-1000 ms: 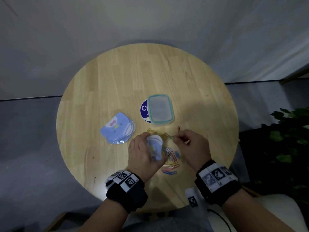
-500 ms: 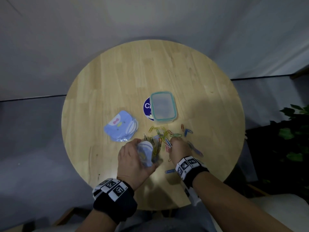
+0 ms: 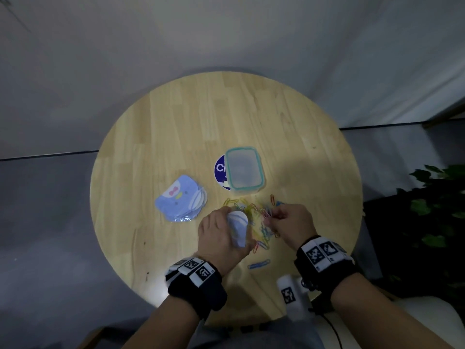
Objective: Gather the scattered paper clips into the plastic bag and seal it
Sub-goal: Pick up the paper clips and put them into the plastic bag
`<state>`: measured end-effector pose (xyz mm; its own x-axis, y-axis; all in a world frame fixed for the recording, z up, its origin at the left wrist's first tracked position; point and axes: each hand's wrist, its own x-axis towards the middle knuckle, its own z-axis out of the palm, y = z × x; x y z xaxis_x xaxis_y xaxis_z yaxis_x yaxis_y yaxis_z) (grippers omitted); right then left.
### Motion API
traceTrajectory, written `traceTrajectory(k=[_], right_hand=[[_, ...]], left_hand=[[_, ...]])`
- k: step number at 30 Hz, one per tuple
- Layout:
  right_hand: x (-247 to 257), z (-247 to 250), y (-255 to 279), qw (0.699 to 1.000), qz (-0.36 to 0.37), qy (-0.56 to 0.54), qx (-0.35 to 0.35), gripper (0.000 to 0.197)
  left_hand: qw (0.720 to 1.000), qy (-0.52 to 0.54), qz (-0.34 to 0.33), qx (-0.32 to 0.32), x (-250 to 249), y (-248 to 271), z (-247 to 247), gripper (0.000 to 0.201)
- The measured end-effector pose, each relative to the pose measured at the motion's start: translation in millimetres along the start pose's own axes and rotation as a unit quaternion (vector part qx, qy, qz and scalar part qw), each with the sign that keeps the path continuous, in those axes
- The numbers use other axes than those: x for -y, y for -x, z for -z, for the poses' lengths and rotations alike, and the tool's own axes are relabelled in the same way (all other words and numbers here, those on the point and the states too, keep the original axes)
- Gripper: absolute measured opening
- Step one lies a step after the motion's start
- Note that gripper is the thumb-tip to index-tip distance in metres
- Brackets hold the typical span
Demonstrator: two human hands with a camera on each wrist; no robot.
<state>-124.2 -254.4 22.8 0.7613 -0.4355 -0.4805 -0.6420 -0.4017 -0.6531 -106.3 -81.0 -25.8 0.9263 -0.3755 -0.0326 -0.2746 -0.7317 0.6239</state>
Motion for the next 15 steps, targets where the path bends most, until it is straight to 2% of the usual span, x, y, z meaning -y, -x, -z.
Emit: traceTrajectory(k=[3,5,6,8,11,15], right_hand=[[21.6,4.4,6.3,0.993,-0.005,-0.115,-0.002,0.027],[30.9,6.3,9.0,0.992,0.000,-0.127,0.010,0.026],[34.7,8.9,10.3,0.995,0.011,-0.094,0.023,0.023],[40.3,16.3,13.0,0.996,0.048,0.051,0.061,0.015],[48.6,26.8,15.1,0.956,0.079,0.265,0.099,0.009],[66.2,25.1,15.7,0.913,0.107,0.372,0.127,0.005]], left_hand=[[1.000,-0.002,-0.014,-0.012,-3.7,-4.9,-5.8,0.088],[1.000,-0.006,-0.024,-0.012,-6.9,-7.4,-6.8,0.085],[0.999,-0.010,-0.030,-0.016,-8.0,-8.9,-6.1,0.083],[0.998,-0.018,-0.042,-0.031,-7.0,-12.5,-3.2,0.081],[0.994,-0.046,-0.084,-0.051,-1.1,-16.4,0.1,0.084],[0.991,-0.053,-0.121,-0.027,-2.7,-12.7,-2.4,0.081]])
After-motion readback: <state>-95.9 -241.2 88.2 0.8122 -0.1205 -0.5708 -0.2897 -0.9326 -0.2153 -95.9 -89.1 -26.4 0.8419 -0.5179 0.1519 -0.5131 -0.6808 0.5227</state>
